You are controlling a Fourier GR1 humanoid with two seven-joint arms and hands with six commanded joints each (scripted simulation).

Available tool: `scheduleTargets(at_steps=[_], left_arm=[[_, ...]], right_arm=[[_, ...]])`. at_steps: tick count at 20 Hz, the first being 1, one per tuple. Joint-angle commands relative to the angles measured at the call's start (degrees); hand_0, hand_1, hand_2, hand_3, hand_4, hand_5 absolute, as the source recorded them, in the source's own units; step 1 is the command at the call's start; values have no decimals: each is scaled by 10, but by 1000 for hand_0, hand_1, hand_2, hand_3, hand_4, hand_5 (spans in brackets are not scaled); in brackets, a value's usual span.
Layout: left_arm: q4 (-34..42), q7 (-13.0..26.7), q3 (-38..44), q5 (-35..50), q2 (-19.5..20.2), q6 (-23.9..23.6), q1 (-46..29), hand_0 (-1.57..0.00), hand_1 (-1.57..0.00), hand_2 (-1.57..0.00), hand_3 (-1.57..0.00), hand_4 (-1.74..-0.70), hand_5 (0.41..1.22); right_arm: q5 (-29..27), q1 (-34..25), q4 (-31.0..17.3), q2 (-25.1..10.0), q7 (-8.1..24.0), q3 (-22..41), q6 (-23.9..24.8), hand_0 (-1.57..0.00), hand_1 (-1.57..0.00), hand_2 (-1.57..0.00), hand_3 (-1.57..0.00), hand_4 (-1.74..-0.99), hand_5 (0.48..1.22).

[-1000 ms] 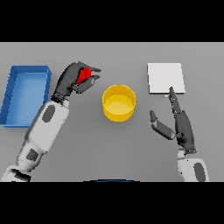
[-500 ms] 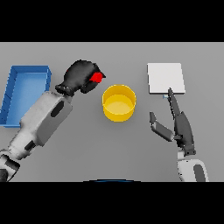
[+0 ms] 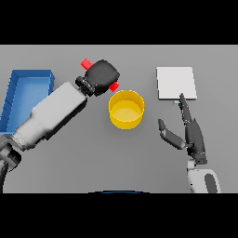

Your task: Pick up the red beaker and tilt it to pour out 1 green nut into yellow bowl. Pick up the yellow bowl and place it on the metallic measuring scale.

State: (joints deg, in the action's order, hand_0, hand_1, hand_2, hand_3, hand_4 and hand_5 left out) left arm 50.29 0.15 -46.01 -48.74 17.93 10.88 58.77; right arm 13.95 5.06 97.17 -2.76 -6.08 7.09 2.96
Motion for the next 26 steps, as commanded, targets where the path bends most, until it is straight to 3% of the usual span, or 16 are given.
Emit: scheduleTargets(at_steps=[1,8,13,20,22,26], left_arm=[[-5,1,-13,-6,-6,14,13,-1571,-1571,-1571,-1571,-1684,1215],[-51,-10,-109,-65,-22,61,89,-1571,-1571,-1571,-1571,-1728,1220],[-67,-52,-179,-104,-20,47,121,-1571,-1571,-1571,-1571,-1735,1221],[-104,-56,-273,-165,-53,35,170,-1571,-1571,-1571,-1571,-1733,1221],[-116,-53,-293,-176,-60,30,176,-1571,-1571,-1571,-1571,-1730,1221],[-118,-57,-323,-186,-71,33,202,-1571,-1571,-1571,-1571,-1720,1221]], right_arm=[[-7,4,1,3,-5,-1,-2,1,1,1,1,-1225,663],[9,-3,-10,4,0,1,9,1,1,1,1,-1191,649],[4,-1,2,3,4,-2,8,1,1,1,1,-1179,627],[19,-11,-5,-2,16,-2,16,1,1,1,1,-1157,629],[25,1,2,4,-5,7,18,1,1,1,1,-1161,634],[22,-2,4,-1,8,-1,21,1,1,1,1,-1151,634]])
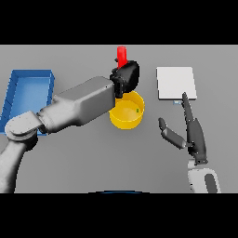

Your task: Pick up the red beaker and tilt it to pour out 1 green nut into yellow bowl. Pick up the yellow bowl and place it on the metallic measuring scale.

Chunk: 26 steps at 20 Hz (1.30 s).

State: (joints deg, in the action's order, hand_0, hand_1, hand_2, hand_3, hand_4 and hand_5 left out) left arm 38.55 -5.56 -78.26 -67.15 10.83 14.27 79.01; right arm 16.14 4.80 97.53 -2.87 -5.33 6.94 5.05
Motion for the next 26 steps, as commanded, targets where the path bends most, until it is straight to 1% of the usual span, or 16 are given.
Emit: scheduleTargets(at_steps=[1,3,7,9,10,13,15,16,17,18,20,21,22,24,25,26], left_arm=[[4,-3,-3,1,1,2,8,-1571,-1571,-1571,-1571,-1720,1221],[-6,-35,-9,5,10,-1,38,-1571,-1571,-1571,-1571,-1721,1221],[-45,-33,6,17,32,-22,114,-1571,-1571,-1571,-1571,-1725,1221],[-72,-36,28,41,58,-44,135,-1571,-1571,-1571,-1179,-1731,1221],[-98,-15,49,56,65,-49,154,-1571,-1571,-1571,-1257,-1726,1221],[-190,0,131,138,77,-59,196,-1571,-1571,-1571,-1410,-1729,1221],[-231,16,210,227,100,-63,196,-1571,-1571,-1571,-1468,-1734,1221],[-250,37,254,275,114,-64,199,-1571,-1571,-1571,-1427,-1735,1221],[-267,40,286,315,128,-69,195,-1571,-1571,-1571,-1417,-1736,1221],[-285,56,316,351,138,-78,194,-1571,-1571,-1571,-1402,-1737,1221],[-313,58,361,418,177,-101,171,-1571,-1571,-1571,-1430,-1739,1221],[-324,73,382,451,183,-112,160,-1571,-1571,-1571,-1458,-1739,1221],[-335,68,405,486,199,-121,143,-1571,-1571,-1571,-1480,-1739,1221],[-351,91,432,537,215,-152,107,-1571,-1571,-1571,-1513,-1740,1221],[-354,90,442,558,224,-169,85,-1571,-1571,-1571,-1525,-1740,1221],[-361,114,449,577,229,-185,68,-1571,-1571,-1571,-1534,-1740,1221]], right_arm=[[-8,-1,-1,0,-5,-3,-4,1,1,1,1,-1154,635],[-12,6,-1,3,-10,-1,-6,1,1,1,1,-1153,636],[-6,1,-2,10,-11,8,-7,1,1,1,1,-1154,654],[-6,-4,-5,6,-18,6,-6,1,1,1,1,-1160,660],[-2,-2,-8,5,-21,8,-7,1,1,1,1,-1160,663],[-12,-6,-15,10,-26,6,-10,1,1,1,1,-1156,658],[4,-17,-16,5,-8,3,3,1,1,1,1,-1146,641],[11,-18,-15,2,-6,4,8,1,1,1,1,-1140,637],[19,-20,-22,6,-12,10,11,1,1,1,1,-1144,633],[17,-19,-20,6,-15,11,9,1,1,1,1,-1142,630],[-11,-19,-20,9,-27,5,-7,1,1,1,1,-1110,623],[-30,-23,-21,8,-29,0,-19,1,1,1,1,-1093,623],[-39,-21,-21,8,-33,-2,-23,1,1,1,1,-1083,625],[-38,-24,-17,5,-25,0,-27,1,1,1,1,-1092,637],[-43,-26,-15,4,-21,1,-32,1,1,1,1,-1106,642],[-39,-29,-16,2,-22,3,-32,1,1,1,1,-1126,651]])
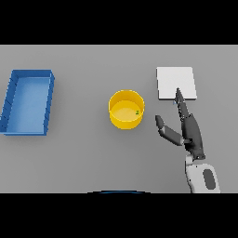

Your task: Pick up the red beaker and tilt it to pour out 1 green nut into yellow bowl. Pick up the yellow bowl and place it on the metallic measuring scale.

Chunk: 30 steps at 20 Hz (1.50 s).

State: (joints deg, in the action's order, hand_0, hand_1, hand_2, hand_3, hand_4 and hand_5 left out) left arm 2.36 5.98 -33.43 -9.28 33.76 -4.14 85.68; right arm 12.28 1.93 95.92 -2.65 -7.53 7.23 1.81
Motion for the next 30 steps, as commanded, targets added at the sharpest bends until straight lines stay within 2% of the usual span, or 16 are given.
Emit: scheduleTargets(at_steps=[1,3,6,8,11,12,16,19,21,23,24,25,26,27,28,30], left_arm=[[-1,3,11,20,4,-9,-14,-1571,-1571,-1571,-1541,-1740,1221],[-8,48,34,65,10,-30,-39,-1571,-1571,-1571,-1552,-1741,1221],[2,53,60,120,20,-52,-84,-1571,-1571,-1571,-1488,-1741,1221],[17,71,70,152,16,-64,-115,-1571,-1571,-1571,-1428,-1741,1221],[63,71,83,200,20,-89,-179,-1571,-1571,-1571,-1374,-1741,1221],[85,70,85,216,19,-102,-203,-1571,-1571,-1571,-1379,-1741,1221],[213,109,76,262,35,-149,-303,-1571,-1571,-1571,-1396,-1741,1221],[336,168,51,285,55,-191,-384,-1571,-1571,-1571,-1383,-1741,1221],[423,208,35,303,80,-213,-430,-1571,-1571,-1571,-1384,-1741,1076],[493,251,17,328,104,-208,-458,-1571,-1571,-1571,-1366,-1735,955],[522,258,6,336,118,-198,-474,-1571,-1571,-1571,-1407,-1661,888],[556,259,0,348,132,-192,-487,-1571,-1571,-1571,-1368,-1493,827],[579,251,-11,343,148,-169,-493,-1571,-1545,-1489,-1238,-1311,774],[589,231,-15,343,158,-145,-499,-1495,-1380,-1311,-1098,-1155,740],[604,212,-13,358,163,-116,-505,-1253,-1104,-1049,-884,-1031,714],[613,209,-8,377,174,-81,-514,-802,-706,-671,-565,-870,682]], right_arm=[[-9,2,-5,-2,0,-2,-8,1,1,1,1,-1141,657],[-11,-5,-8,-2,1,-3,-8,1,1,1,1,-1157,666],[1,7,-5,-7,-19,3,-8,1,1,1,1,-1181,687],[10,-4,-11,-10,-6,3,-4,1,1,1,1,-1191,702],[11,1,-9,-13,-16,3,-3,1,1,1,1,-1199,707],[11,4,-10,-12,-16,5,-6,1,1,1,1,-1202,709],[13,0,-16,-13,-12,2,-1,1,1,1,1,-1201,696],[12,-6,-19,-7,-8,3,0,1,1,1,1,-1186,687],[10,1,-20,-6,-17,4,-2,1,1,1,1,-1170,683],[8,-1,-18,-5,-11,4,-3,1,1,1,1,-1168,679],[5,-2,-21,-11,-13,-1,-5,1,1,1,1,-1165,678],[10,1,-23,-9,-17,2,-2,1,1,1,1,-1165,675],[9,-3,-25,-10,-14,-2,1,1,1,1,1,-1163,671],[15,-1,-23,-6,-12,4,3,1,1,1,1,-1159,669],[20,-3,-29,-2,-16,7,7,1,1,1,1,-1161,669],[6,-1,-21,-8,-20,1,-2,1,1,1,1,-1156,673]])
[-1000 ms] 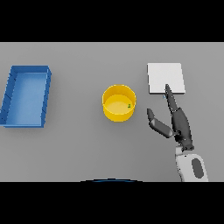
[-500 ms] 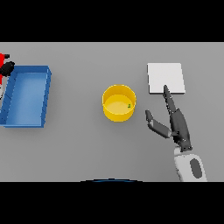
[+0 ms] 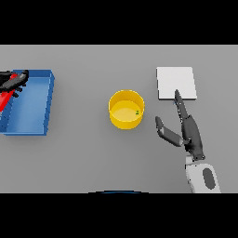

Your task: Pick up the red beaker and tilt it to pour out 1 green nut into yellow bowl. Pick up the yellow bowl and place it on the metallic measuring scale.

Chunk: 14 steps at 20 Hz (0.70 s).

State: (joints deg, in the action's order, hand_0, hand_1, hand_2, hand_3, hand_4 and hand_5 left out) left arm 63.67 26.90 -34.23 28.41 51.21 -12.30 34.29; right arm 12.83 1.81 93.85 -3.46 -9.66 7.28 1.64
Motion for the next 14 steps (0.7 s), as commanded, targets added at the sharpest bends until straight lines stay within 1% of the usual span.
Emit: scheduleTargets(at_steps=[1,2,3,5,6,7,9,10,11,12,13,14], left_arm=[[5,4,-3,-1,6,9,-2,-641,-565,-536,-452,-823,667],[10,13,-17,-16,11,13,0,-513,-452,-429,-361,-785,656],[6,11,-22,-25,14,17,2,-410,-361,-343,-289,-762,651],[0,3,-29,-37,6,6,-2,-262,-231,-219,-185,-741,648],[-16,7,-32,-45,-4,4,10,-209,-184,-175,-147,-729,647],[-23,-3,-31,-49,-8,-4,10,-167,-147,-140,-118,-724,647],[-32,0,-32,-59,-12,-15,20,-107,-94,-89,-75,-708,647],[-36,-1,-31,-62,-17,-22,25,-85,-75,-71,-60,-705,653],[-39,-12,-27,-64,-17,-29,28,-68,-60,-57,-48,-708,658],[-41,-33,-22,-63,-21,-36,23,-54,-48,-45,-38,-711,663],[-37,-43,-18,-59,-18,-37,19,-43,-38,-36,-30,-711,674],[-38,-54,-15,-59,-14,-39,13,-34,-30,-29,-24,-710,679]], right_arm=[[0,0,1,-4,0,-1,-2,1,1,1,1,-1151,677],[3,2,9,-5,0,3,-3,1,1,1,1,-1147,680],[1,2,7,0,2,7,-6,1,1,1,1,-1145,685],[7,3,2,-3,10,6,-3,1,1,1,1,-1156,690],[9,1,2,-2,11,6,-1,1,1,1,1,-1160,688],[10,1,3,-3,11,6,0,1,1,1,1,-1164,688],[11,3,6,-5,9,5,1,1,1,1,1,-1176,688],[17,-2,4,-5,22,5,5,1,1,1,1,-1178,679],[26,-2,8,-5,33,9,8,1,1,1,1,-1175,672],[45,-8,8,-11,41,16,11,1,1,1,1,-1163,677],[53,-12,8,-17,39,24,3,1,1,1,1,-1146,691],[58,-13,13,-27,27,32,-10,1,1,1,1,-1132,703]])
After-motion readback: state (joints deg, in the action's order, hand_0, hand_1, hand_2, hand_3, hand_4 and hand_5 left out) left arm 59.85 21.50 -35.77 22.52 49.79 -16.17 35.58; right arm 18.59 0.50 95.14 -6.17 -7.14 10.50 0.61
